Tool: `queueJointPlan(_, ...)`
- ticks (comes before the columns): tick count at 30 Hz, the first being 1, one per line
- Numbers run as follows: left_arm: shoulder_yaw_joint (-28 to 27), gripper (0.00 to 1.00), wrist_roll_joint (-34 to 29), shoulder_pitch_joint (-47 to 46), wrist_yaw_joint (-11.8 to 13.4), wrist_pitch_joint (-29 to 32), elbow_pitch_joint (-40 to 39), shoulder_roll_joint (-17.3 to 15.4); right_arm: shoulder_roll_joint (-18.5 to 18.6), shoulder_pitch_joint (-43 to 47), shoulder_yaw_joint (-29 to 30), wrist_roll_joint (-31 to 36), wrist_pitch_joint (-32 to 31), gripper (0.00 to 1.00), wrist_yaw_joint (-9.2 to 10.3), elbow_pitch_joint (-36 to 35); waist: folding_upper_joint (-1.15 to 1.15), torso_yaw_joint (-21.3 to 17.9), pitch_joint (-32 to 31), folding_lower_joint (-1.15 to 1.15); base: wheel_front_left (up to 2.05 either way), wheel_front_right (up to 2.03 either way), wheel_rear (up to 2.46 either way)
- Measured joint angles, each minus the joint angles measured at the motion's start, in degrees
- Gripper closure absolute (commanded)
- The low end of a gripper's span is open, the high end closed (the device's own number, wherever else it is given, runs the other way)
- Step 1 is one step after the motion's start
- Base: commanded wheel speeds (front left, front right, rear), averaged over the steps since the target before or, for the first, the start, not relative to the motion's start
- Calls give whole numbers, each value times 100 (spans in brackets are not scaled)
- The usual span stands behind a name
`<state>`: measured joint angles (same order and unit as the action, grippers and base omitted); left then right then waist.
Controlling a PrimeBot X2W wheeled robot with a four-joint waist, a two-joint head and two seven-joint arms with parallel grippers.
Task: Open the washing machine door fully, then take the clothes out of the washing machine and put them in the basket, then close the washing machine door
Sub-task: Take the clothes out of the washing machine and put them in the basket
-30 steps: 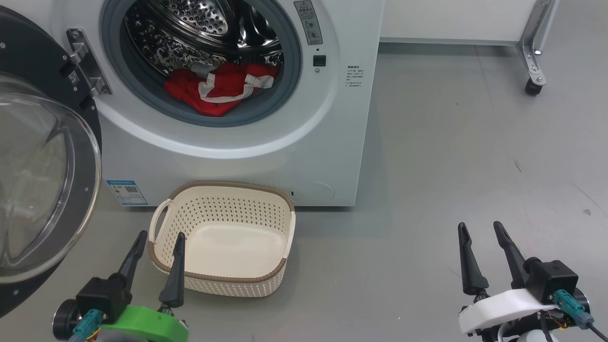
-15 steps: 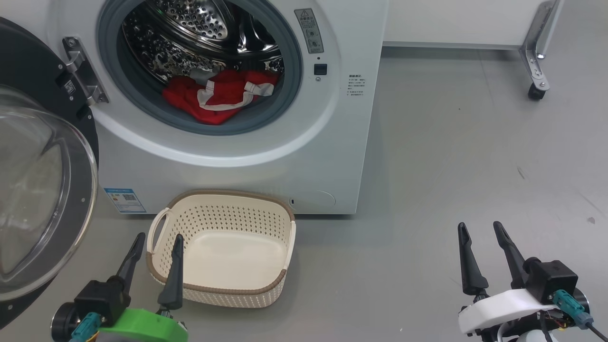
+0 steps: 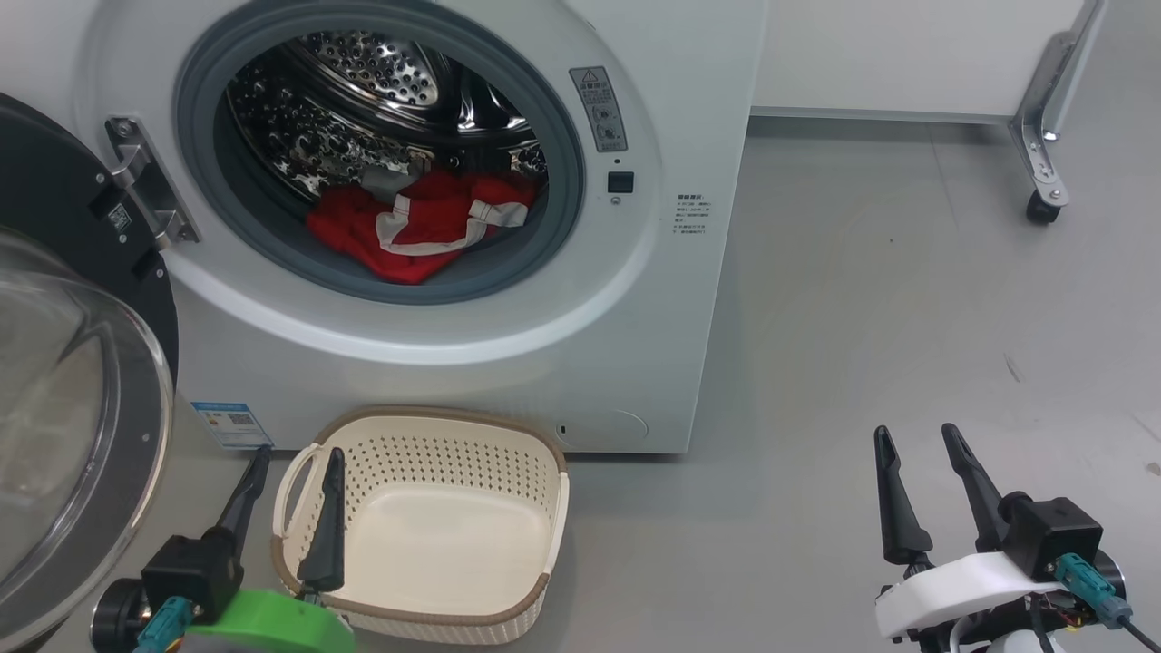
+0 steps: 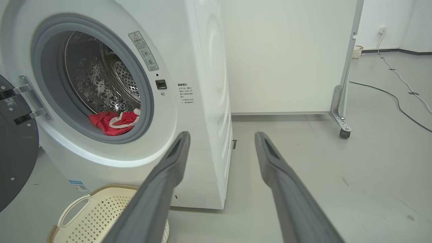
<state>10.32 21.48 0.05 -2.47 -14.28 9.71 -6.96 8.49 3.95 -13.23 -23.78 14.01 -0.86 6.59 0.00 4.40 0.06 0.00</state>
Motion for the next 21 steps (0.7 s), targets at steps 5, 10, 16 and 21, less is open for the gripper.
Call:
queueJointPlan(5, 57, 0, 0, 1, -2, 0, 0, 4, 2, 0, -15, 2, 0, 0, -2, 26, 0, 16, -17, 0, 89, -89, 0)
queueJointPlan(10, 87, 0, 0, 2, -13, 0, 0, 8, 3, 1, -23, 3, 0, 0, -4, 38, 0, 20, -38, 0, 72, -72, 0)
queueJointPlan(16, 88, 0, 0, 8, -18, 0, 0, 9, 3, 1, -25, 10, 0, 0, -5, 46, 0, 14, -61, 0, 50, -50, 0)
queueJointPlan(21, 89, 0, -1, 18, -18, 0, 0, 9, 3, 1, -27, 10, 0, 0, -5, 49, 0, 7, -67, 0, 24, -24, 0)
